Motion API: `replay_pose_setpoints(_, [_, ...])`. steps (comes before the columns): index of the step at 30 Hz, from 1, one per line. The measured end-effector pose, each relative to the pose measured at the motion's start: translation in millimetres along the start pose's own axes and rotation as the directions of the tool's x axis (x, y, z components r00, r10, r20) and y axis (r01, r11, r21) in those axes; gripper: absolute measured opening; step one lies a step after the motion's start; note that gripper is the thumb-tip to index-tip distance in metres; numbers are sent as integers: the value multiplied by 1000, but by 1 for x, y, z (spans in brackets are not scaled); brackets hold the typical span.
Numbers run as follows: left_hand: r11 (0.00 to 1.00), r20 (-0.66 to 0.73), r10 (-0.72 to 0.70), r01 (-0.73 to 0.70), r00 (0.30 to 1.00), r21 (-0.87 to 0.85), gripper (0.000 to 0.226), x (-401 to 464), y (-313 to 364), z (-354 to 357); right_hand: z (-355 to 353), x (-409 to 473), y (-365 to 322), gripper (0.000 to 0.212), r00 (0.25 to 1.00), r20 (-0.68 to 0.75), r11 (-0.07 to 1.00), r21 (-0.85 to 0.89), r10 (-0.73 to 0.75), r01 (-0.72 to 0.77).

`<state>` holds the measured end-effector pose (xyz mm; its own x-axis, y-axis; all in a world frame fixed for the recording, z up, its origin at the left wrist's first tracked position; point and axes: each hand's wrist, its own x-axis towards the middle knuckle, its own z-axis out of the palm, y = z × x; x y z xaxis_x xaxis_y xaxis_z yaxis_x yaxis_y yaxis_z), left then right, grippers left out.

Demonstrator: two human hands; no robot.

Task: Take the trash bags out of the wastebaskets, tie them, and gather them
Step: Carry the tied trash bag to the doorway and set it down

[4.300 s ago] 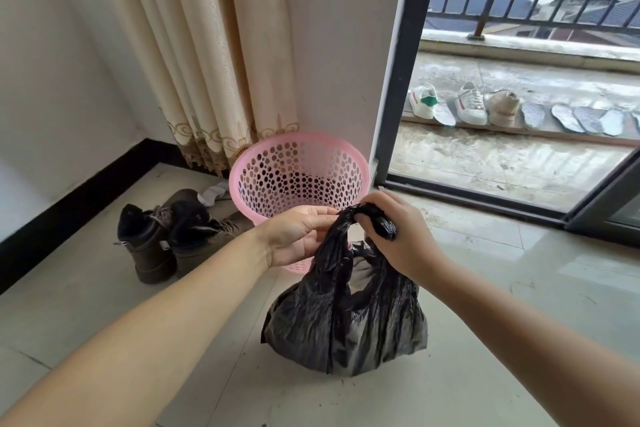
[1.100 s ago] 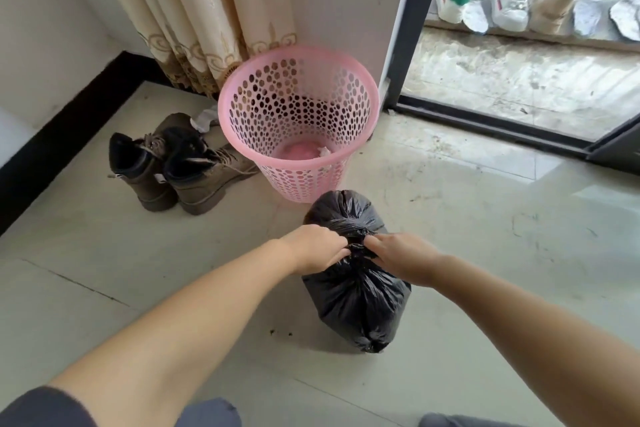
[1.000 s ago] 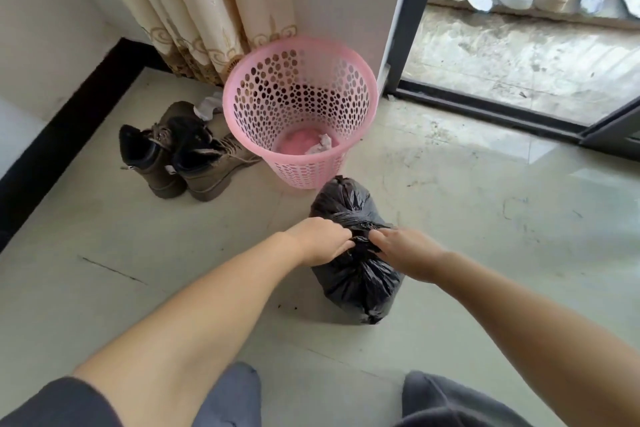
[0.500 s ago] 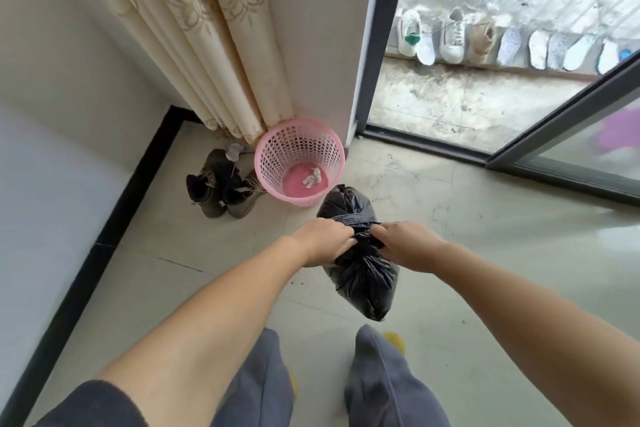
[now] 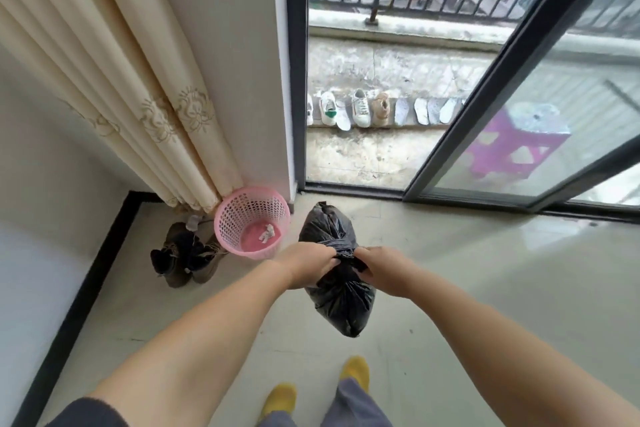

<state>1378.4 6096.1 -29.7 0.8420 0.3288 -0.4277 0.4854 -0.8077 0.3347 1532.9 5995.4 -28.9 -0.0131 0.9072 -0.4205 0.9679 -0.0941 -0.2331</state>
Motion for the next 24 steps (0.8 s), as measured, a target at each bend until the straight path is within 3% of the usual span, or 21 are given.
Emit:
replay_pose_setpoints(6, [939,66,259,-267,964,215,29,-7,48,-23,12,-78,-15,23,960,-151,967,139,235,-215])
replay_pose_setpoints(11, [779,209,462,-507,862,369,32,-12,113,-21,37,-159,-27,24,855,-179,856,291,487,-427])
replay_pose_setpoints(18, [504,386,654,-755,651,420,36,-33,261,22,97,-311,-39,23,621,-154,599,514,769,-614])
replay_pose_setpoints(24, [296,515,727,-884,454,362,36,-83,403,94,171,-455,-61,22,400,-112,387,577,910,-719])
